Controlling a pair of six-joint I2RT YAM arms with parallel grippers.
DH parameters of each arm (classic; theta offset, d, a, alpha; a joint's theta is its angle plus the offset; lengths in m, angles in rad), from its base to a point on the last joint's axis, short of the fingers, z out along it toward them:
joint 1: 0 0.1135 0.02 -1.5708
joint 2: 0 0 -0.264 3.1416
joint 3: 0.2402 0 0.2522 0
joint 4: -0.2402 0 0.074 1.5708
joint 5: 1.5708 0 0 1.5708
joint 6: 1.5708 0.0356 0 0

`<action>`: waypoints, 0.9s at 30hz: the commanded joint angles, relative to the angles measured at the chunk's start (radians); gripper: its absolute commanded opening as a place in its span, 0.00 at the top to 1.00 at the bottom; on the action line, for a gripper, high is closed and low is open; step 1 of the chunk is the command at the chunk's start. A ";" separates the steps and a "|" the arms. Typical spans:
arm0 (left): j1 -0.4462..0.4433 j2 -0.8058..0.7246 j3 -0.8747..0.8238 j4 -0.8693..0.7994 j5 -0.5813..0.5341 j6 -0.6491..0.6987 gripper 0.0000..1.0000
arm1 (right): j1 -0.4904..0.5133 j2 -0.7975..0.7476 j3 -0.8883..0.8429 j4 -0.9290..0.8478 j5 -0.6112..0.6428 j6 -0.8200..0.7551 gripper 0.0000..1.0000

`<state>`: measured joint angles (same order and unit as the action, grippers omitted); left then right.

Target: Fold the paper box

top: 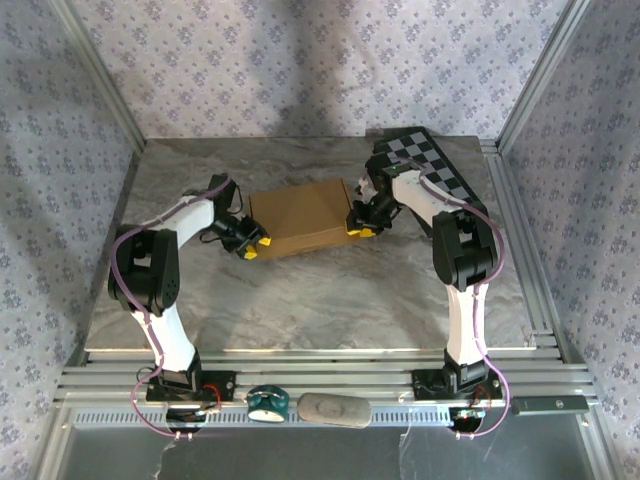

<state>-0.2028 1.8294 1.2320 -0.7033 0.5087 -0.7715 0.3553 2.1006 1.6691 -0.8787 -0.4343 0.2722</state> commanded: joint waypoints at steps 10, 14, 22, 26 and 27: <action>-0.009 0.052 -0.006 0.071 -0.020 0.038 0.64 | 0.016 0.024 -0.014 0.045 -0.064 -0.029 0.67; -0.008 0.060 0.000 0.065 -0.035 0.049 0.64 | 0.015 0.029 -0.011 0.047 -0.057 -0.034 0.67; -0.007 0.030 0.046 0.041 -0.047 0.041 0.62 | 0.009 0.029 0.009 0.043 -0.052 -0.032 0.67; -0.007 0.018 0.085 0.031 -0.046 0.034 0.58 | 0.008 0.024 0.027 0.037 -0.052 -0.028 0.66; -0.006 0.019 0.095 0.011 -0.044 0.034 0.58 | 0.006 0.025 0.031 0.037 -0.053 -0.027 0.66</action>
<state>-0.2028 1.8610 1.2808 -0.6601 0.4503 -0.7319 0.3531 2.1147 1.6676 -0.8345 -0.4347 0.2535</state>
